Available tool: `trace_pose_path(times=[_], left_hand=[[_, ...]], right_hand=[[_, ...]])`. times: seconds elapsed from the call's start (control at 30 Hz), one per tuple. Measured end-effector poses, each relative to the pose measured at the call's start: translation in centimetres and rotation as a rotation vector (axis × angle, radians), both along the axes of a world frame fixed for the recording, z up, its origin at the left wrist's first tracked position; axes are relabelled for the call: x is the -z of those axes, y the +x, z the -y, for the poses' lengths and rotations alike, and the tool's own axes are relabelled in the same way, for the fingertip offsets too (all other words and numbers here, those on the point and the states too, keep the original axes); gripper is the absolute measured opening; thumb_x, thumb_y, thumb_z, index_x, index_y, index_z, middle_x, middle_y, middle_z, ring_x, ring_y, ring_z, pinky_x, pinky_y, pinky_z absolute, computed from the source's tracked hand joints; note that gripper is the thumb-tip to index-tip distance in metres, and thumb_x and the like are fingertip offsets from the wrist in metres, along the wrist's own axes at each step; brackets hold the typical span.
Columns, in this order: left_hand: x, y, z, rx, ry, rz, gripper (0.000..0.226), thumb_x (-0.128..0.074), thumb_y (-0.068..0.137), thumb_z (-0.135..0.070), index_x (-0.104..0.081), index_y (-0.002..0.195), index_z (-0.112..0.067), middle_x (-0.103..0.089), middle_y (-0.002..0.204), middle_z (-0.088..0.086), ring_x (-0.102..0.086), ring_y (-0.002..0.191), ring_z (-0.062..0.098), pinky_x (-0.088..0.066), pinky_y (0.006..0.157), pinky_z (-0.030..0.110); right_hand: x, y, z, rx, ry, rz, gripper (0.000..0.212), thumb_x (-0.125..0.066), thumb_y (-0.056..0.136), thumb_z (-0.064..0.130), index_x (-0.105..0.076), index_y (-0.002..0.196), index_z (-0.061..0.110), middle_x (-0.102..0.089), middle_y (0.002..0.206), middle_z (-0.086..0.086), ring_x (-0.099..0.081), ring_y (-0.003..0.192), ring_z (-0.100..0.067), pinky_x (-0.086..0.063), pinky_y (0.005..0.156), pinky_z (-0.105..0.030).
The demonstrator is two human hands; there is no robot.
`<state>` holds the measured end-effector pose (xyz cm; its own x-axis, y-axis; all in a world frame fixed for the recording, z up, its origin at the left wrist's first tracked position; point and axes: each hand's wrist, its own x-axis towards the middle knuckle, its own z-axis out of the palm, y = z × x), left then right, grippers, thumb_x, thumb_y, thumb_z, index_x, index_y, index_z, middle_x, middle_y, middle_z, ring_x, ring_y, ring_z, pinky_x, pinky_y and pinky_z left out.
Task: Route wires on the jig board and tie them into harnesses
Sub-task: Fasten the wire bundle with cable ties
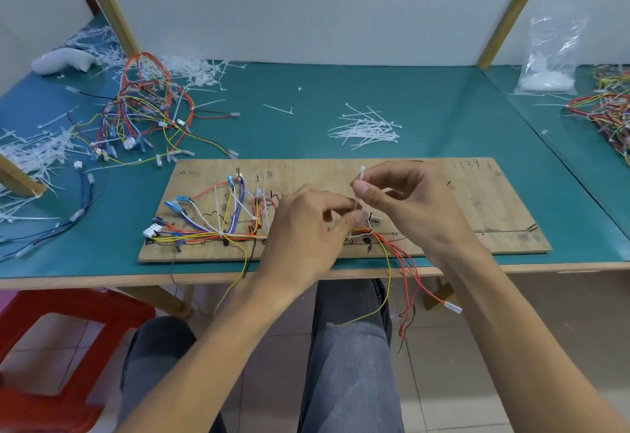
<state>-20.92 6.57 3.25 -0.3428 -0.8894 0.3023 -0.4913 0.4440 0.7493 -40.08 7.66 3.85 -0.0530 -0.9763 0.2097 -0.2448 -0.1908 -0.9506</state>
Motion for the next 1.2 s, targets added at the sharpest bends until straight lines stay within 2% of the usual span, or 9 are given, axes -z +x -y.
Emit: trace_pose_path(times=[0.07,0.13,0.37,0.47,0.63,0.73,0.8,0.93,1.2], left_hand=[[1.0,-0.3,0.2,0.001,-0.132,0.236,0.02,-0.078,0.092,-0.043,-0.081,0.108,-0.031,-0.073,0.098,-0.013,-0.054,0.098,0.011,-0.047,0.088,0.031],[1.7,-0.5,0.4,0.031,-0.225,0.419,0.027,-0.074,0.093,-0.046,-0.08,0.113,-0.029,-0.074,0.107,-0.011,-0.049,0.108,0.019,-0.045,0.094,0.041],[2.1,-1.2,0.9,0.086,-0.371,0.588,0.009,-0.077,0.093,-0.036,-0.084,0.099,-0.033,-0.073,0.092,-0.012,-0.052,0.097,0.019,-0.039,0.082,0.037],[2.6,-1.6,1.1,0.08,-0.411,0.649,0.007,-0.076,0.095,-0.028,-0.081,0.097,-0.032,-0.071,0.092,-0.011,-0.052,0.098,0.021,-0.04,0.084,0.037],[3.7,-1.4,1.2,0.089,-0.436,0.58,0.008,-0.068,0.101,-0.023,-0.076,0.102,-0.023,-0.07,0.096,-0.004,-0.053,0.101,0.025,-0.043,0.087,0.04],[4.0,-1.3,1.1,0.083,-0.464,0.52,0.007,-0.072,0.098,-0.022,-0.077,0.102,-0.018,-0.071,0.093,0.0,-0.056,0.097,0.028,-0.045,0.083,0.042],[4.1,-1.2,1.1,0.081,-0.474,0.484,0.014,-0.074,0.096,-0.024,-0.076,0.108,-0.017,-0.072,0.092,0.001,-0.058,0.097,0.03,-0.048,0.081,0.045],[4.3,-0.7,0.8,0.112,-0.53,0.427,0.016,-0.073,0.097,-0.024,-0.072,0.111,-0.018,-0.07,0.104,-0.002,-0.056,0.103,0.028,-0.047,0.085,0.045],[5.7,0.4,0.0,0.287,-0.614,0.37,0.017,-0.066,0.1,-0.028,-0.08,0.108,-0.025,-0.071,0.116,-0.015,-0.06,0.112,0.02,-0.042,0.091,0.044]], right_hand=[[1.0,-0.8,0.6,0.107,-0.026,-0.041,0.004,-0.083,0.091,0.026,-0.082,0.088,0.024,-0.079,0.089,0.002,-0.069,0.081,-0.011,-0.056,0.076,-0.043],[2.0,-1.6,1.4,0.188,-0.029,-0.069,0.007,-0.082,0.092,0.026,-0.081,0.086,0.026,-0.079,0.085,0.006,-0.067,0.078,-0.007,-0.053,0.074,-0.038],[4.1,-2.3,2.7,0.239,0.005,-0.178,0.007,-0.08,0.094,0.026,-0.08,0.087,0.023,-0.077,0.085,0.01,-0.067,0.077,-0.008,-0.055,0.071,-0.029],[4.3,-2.3,2.8,0.17,0.012,-0.274,0.006,-0.081,0.093,0.024,-0.079,0.087,0.024,-0.075,0.083,0.012,-0.064,0.074,-0.007,-0.051,0.066,-0.026],[4.5,-2.2,2.3,0.066,0.056,-0.334,0.009,-0.08,0.094,0.023,-0.078,0.086,0.026,-0.071,0.068,0.011,-0.059,0.055,-0.004,-0.058,0.057,-0.032],[4.7,-2.1,1.6,0.038,0.038,-0.44,0.011,-0.081,0.092,0.025,-0.077,0.083,0.03,-0.071,0.069,0.019,-0.058,0.054,-0.001,-0.043,0.056,-0.013],[4.6,-2.0,1.2,0.045,0.026,-0.475,0.01,-0.082,0.091,0.024,-0.079,0.084,0.03,-0.071,0.076,0.025,-0.062,0.066,0.001,-0.041,0.063,-0.008],[4.5,-2.0,0.6,0.076,0.016,-0.494,0.006,-0.085,0.088,0.023,-0.081,0.083,0.023,-0.071,0.1,0.015,-0.065,0.103,-0.017,-0.049,0.095,-0.036],[4.7,-2.0,0.6,0.1,0.045,-0.432,0.011,-0.086,0.085,0.023,-0.08,0.077,0.027,-0.074,0.096,0.02,-0.063,0.104,-0.013,-0.051,0.095,-0.04]])
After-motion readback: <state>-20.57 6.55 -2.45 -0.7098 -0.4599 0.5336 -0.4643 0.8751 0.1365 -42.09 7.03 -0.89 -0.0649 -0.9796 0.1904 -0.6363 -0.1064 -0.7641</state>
